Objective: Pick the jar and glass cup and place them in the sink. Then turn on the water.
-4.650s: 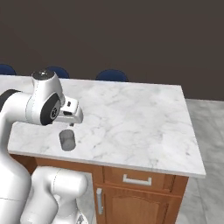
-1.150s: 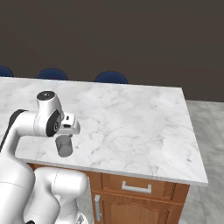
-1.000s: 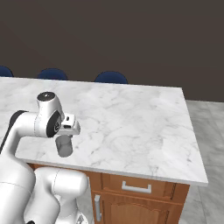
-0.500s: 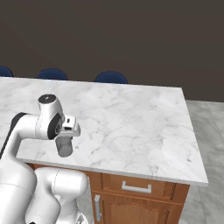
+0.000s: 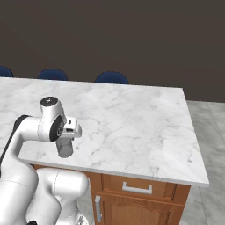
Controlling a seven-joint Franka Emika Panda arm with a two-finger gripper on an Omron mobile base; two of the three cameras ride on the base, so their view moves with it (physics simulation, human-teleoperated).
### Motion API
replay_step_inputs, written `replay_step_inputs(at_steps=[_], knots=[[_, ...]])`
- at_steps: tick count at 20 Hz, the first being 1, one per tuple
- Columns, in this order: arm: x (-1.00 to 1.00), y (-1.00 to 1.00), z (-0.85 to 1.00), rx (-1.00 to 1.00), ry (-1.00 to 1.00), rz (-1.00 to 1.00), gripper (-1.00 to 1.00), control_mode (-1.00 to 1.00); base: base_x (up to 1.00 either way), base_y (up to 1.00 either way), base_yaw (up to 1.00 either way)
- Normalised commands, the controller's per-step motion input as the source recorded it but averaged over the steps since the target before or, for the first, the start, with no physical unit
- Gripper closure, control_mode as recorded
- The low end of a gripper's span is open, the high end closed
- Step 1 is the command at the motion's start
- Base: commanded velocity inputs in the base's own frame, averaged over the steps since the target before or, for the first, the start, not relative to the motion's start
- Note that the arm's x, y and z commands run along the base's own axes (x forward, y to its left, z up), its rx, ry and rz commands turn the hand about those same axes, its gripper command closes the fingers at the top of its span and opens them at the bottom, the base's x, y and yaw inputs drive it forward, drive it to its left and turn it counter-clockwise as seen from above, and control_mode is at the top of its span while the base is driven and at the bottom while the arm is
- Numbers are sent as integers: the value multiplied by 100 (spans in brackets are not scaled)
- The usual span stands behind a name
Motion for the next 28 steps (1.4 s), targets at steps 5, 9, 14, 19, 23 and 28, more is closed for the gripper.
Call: replay_step_inputs(at_steps=[5, 9, 14, 19, 23, 28], knots=[[17, 0, -3, 0, 2, 0, -100, -100, 0, 0, 0], [11, 0, -6, 0, 5, 0, -100, -100, 0, 0, 0], [11, 0, -7, 0, 8, 0, -100, -100, 0, 0, 0], [11, 0, -4, 0, 10, 0, -100, -100, 0, 0, 0], [12, 0, -4, 0, 9, 0, -100, -100, 0, 0, 0], [5, 0, -7, 0, 5, 0, -100, -100, 0, 0, 0]])
